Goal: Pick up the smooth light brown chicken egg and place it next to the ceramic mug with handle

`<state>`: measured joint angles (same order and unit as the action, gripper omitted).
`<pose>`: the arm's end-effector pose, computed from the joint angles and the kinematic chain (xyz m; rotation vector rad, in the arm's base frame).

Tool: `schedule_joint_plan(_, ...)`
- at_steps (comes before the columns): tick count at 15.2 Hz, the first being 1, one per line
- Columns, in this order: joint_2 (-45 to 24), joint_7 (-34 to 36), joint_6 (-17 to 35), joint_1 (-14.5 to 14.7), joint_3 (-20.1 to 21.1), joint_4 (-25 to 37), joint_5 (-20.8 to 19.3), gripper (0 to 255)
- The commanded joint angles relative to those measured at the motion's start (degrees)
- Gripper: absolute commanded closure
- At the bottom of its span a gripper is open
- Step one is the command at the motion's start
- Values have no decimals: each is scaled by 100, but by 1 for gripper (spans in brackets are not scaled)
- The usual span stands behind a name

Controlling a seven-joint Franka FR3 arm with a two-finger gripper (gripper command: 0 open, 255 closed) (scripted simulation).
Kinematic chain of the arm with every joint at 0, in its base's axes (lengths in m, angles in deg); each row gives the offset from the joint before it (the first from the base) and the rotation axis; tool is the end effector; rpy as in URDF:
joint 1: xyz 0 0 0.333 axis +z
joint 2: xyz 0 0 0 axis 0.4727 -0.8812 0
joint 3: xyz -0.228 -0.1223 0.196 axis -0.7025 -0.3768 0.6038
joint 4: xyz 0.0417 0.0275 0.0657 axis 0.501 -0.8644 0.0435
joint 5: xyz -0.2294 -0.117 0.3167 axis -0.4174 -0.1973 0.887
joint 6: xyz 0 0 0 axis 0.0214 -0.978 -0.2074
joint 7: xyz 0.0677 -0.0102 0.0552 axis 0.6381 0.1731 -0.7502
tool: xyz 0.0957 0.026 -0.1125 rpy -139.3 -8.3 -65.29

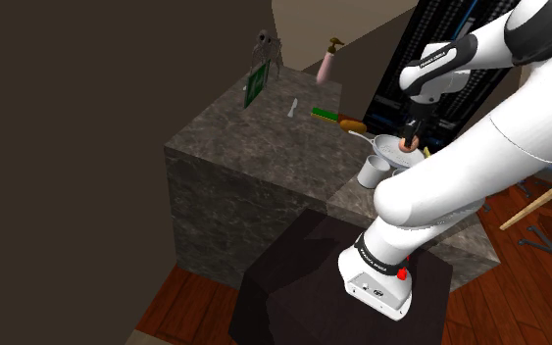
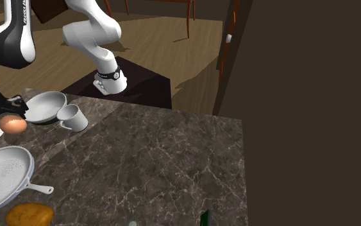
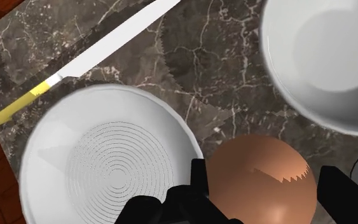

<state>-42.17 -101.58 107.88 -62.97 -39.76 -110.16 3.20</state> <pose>0.1219 -0.4708 0.3394 2.9753 -0.3025 -0.4256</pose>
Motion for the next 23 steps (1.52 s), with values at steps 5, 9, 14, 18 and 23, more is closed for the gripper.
schedule_joint_plan(5,-355,48,531,3,-96,-197,52,255)
schedule_joint_plan(9,-618,65,890,0,-150,-313,107,255)
schedule_joint_plan(14,-986,65,1348,-10,-197,-432,214,255)
schedule_joint_plan(18,-1309,45,1718,-27,-210,-505,334,255)
schedule_joint_plan(23,-1444,32,1866,-40,-206,-529,390,255)
